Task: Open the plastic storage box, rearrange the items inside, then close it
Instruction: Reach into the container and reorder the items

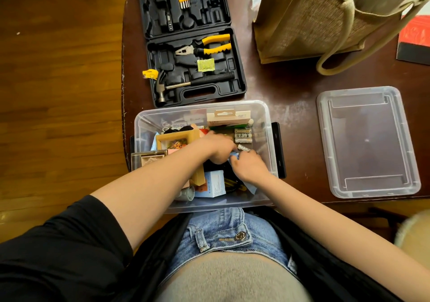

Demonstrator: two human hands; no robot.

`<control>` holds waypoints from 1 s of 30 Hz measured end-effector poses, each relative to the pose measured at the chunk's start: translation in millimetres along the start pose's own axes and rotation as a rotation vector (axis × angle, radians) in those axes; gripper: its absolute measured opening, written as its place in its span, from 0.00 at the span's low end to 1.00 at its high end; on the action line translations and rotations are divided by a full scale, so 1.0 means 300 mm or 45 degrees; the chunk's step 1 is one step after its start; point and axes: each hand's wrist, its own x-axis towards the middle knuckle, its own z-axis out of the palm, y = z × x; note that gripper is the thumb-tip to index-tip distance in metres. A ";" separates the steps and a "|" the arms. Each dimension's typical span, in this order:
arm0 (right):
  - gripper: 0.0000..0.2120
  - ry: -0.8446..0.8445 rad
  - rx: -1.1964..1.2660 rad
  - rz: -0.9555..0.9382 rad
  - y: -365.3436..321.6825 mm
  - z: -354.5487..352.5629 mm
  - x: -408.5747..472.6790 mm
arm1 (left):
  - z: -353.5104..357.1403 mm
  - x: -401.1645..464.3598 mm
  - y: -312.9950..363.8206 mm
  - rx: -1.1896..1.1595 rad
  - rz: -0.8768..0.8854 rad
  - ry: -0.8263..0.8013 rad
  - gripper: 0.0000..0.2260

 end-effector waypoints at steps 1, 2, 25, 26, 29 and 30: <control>0.21 -0.058 -0.012 -0.010 0.000 -0.009 0.005 | -0.001 0.003 0.000 -0.006 0.000 -0.004 0.25; 0.21 -0.121 -0.032 -0.030 0.002 -0.016 0.013 | -0.001 0.005 0.000 -0.012 -0.002 -0.005 0.25; 0.12 -0.143 1.011 0.128 0.022 -0.077 -0.007 | -0.111 -0.186 -0.061 -0.471 0.102 0.525 0.08; 0.13 -0.150 1.004 0.133 0.020 -0.075 -0.009 | -0.118 -0.221 -0.087 -0.564 0.072 0.601 0.08; 0.14 -0.120 0.893 0.139 0.008 -0.068 -0.009 | -0.106 -0.317 -0.166 -0.849 -0.058 0.853 0.08; 0.14 -0.124 0.850 0.147 0.003 -0.069 -0.008 | -0.093 -0.345 -0.192 -0.934 -0.106 0.942 0.08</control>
